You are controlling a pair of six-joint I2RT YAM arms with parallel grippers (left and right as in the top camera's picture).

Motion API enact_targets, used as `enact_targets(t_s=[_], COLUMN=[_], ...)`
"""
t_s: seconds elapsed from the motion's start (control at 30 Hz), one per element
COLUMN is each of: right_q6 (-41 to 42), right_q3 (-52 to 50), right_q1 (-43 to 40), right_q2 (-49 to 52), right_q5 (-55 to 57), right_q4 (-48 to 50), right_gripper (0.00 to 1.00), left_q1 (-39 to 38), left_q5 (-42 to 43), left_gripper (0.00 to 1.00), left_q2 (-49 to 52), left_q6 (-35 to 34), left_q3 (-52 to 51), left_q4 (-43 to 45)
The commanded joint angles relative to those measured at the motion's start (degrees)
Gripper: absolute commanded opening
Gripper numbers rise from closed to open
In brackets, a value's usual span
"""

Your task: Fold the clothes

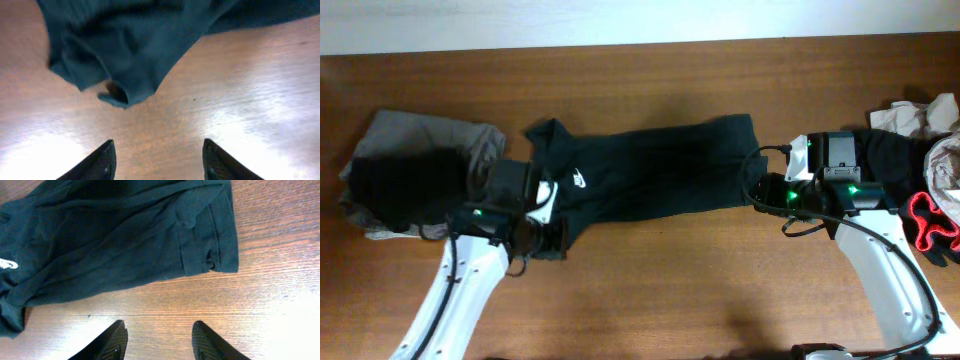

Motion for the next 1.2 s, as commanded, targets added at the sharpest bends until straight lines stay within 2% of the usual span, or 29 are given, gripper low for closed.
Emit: enact_targets(t_s=[0.0,0.3,0.43,0.57,0.7,0.83,1.17], right_q6=[-0.15,-0.15,-0.15,-0.17,-1.31,-1.44,-1.44], right_q3=[0.52,0.52,0.52,0.52,0.50,0.48,0.48], right_q1=[-0.07,-0.07,-0.07,-0.07,-0.07,-0.07,-0.07], right_q2=[-0.02,-0.02,-0.02,-0.02,-0.02,-0.02,-0.02], right_q5=[0.90,0.90,0.90,0.92,0.90,0.94,2.40], right_q4=[-0.28,-1.01,-1.05,-1.55,-1.99,-1.95,-1.84], right_gripper=[0.47,0.47,0.47,0.47,0.47,0.47,0.47], left_q1=[1.18,2.14,2.14,2.12,2.14,2.14,2.14], left_q5=[0.50,0.61,0.35,0.39,0.59,0.66,1.88], left_gripper=[0.55,0.57,0.55,0.44,0.17,0.01,0.01], left_q2=[0.04,0.68,2.36,3.85,3.89,3.89,3.04], left_q6=[-3.80,-5.77,-5.84,-5.84,-5.81,-5.64,-2.80], left_q3=[-3.82,-12.96,-13.75,-13.75,-13.73,-13.70,-4.96], left_q4=[4.15,15.98,19.78,22.18,22.16,22.12,13.44])
